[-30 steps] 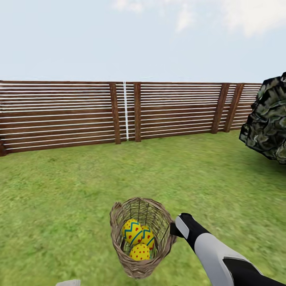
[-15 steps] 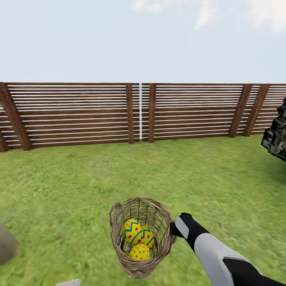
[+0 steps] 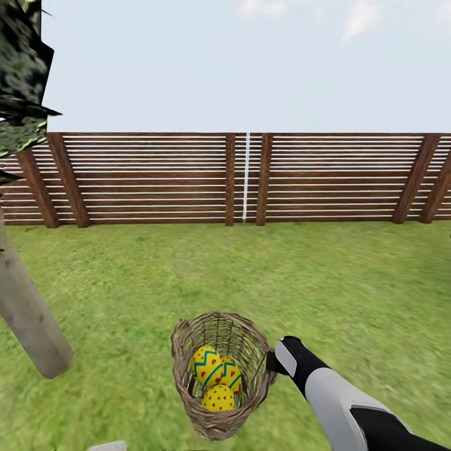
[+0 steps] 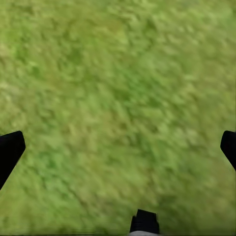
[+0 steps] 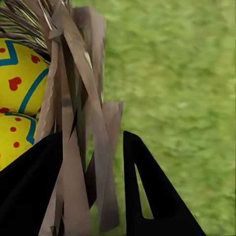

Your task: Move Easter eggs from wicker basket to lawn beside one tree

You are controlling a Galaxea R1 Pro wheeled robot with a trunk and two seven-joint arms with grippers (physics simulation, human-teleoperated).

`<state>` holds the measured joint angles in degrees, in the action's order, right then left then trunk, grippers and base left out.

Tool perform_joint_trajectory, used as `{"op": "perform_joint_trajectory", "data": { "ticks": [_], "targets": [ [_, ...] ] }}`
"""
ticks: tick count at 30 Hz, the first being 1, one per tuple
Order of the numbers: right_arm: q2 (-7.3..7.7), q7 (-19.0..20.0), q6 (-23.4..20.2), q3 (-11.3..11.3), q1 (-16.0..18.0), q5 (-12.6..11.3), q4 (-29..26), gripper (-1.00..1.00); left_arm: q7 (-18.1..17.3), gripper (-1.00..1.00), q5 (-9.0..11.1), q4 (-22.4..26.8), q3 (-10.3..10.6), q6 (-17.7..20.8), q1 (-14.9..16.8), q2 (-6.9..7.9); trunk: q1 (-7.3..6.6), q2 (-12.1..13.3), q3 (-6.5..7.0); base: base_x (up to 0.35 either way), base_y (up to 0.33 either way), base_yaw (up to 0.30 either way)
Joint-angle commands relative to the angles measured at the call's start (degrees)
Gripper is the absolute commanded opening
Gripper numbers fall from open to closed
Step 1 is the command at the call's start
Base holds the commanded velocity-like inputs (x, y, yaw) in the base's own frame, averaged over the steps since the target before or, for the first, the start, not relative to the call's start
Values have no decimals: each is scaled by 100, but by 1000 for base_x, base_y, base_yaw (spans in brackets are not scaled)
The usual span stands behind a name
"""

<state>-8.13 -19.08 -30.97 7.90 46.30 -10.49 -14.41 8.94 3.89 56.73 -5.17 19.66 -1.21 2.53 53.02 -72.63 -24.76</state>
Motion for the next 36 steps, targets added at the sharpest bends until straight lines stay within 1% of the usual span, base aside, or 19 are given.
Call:
{"op": "perform_joint_trajectory", "data": {
  "ticks": [1, 6, 12, 15, 18, 21, 27, 36],
  "targets": [
    [-9, -43, -5, 24, 2, -75, -16, -100, 29, 100, 35, 14, 7, 29, -2, 2, -22, 38, 9, -5, 0, 236],
    [-20, -44, -6, 12, 2, -68, -15, -100, 29, 100, 17, 14, 7, 30, -2, 2, -132, 238, 74, -3, 0, 203],
    [-22, -43, -6, 10, 5, -68, -15, -100, 26, 100, 23, 14, 7, 25, -2, 2, -264, 479, 155, -235, 0, 203],
    [-27, -43, -8, 8, 3, -68, -8, -100, 28, 100, 24, 14, 7, 26, -2, 2, -330, 599, 196, -69, 0, 176],
    [-74, -43, -14, 4, 4, -57, 0, -100, 27, 100, 18, 14, 7, 28, -2, 2, -396, 720, 232, -10, 0, 127],
    [-82, -49, -9, 3, 3, -45, 0, -100, 27, 100, 14, 8, 7, 23, -2, 2, -462, 840, 268, -23, 0, 153],
    [-92, -60, -6, 1, 2, -40, 4, -100, 28, 100, 15, 5, 7, 21, -2, 2, -593, 1081, 341, -248, 0, 187],
    [-126, -52, -6, -1, 2, -33, 8, -100, 22, 100, 15, 5, 7, 27, -2, -7, -791, 1442, 457, -21, 0, 205]
  ]
}}
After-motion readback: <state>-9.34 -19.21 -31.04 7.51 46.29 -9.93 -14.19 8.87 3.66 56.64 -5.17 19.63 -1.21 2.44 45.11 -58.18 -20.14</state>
